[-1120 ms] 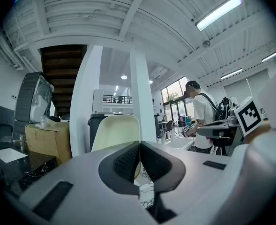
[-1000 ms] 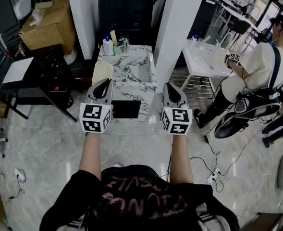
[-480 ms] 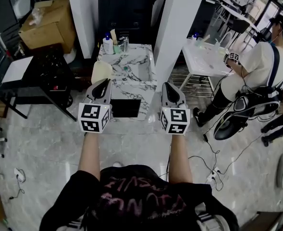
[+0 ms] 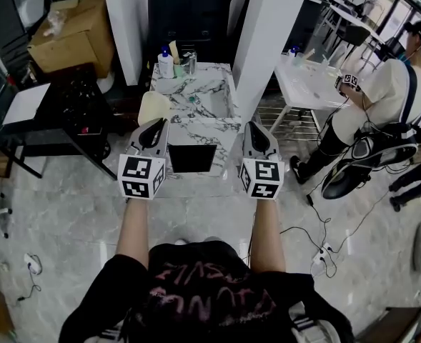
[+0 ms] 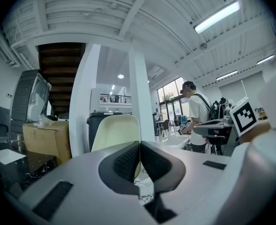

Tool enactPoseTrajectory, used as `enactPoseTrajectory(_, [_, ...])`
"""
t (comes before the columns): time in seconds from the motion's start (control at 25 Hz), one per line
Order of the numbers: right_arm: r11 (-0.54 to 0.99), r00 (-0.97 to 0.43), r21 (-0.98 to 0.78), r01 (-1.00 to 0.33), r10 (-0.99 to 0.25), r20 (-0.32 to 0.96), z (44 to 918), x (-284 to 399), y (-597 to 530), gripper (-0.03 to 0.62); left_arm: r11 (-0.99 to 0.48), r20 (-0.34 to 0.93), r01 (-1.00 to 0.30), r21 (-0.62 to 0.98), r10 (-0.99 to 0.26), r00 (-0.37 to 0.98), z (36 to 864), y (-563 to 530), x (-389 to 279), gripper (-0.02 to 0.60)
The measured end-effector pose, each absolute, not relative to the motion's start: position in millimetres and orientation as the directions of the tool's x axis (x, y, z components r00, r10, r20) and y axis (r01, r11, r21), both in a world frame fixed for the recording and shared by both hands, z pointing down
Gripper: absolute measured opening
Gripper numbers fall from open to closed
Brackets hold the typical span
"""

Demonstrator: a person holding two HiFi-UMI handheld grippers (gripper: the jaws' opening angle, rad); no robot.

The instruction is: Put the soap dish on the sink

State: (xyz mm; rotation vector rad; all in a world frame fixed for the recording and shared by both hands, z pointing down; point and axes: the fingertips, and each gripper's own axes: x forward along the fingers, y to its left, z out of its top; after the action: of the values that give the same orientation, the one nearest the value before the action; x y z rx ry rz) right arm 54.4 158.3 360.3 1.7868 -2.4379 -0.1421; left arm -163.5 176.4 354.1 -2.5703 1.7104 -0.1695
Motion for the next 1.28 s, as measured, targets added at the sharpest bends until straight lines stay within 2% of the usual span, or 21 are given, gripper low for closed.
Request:
enactPoseTrajectory(0.68, [0.282,-0.277,0.13,-0.951,-0.959,0.055,376,56,113,0.005,-0.414,0.089,-0.908,-0.066,-0.909,0.408,375,127,-167,0.02])
enactPoseTrajectory(1.28, [0.346,-0.337,0.111,-0.932,-0.937,0.086,404,102,-39,0.005,-0.374,0.139,-0.925,-0.063,-0.921,0.363,403,-14,-113,0.02])
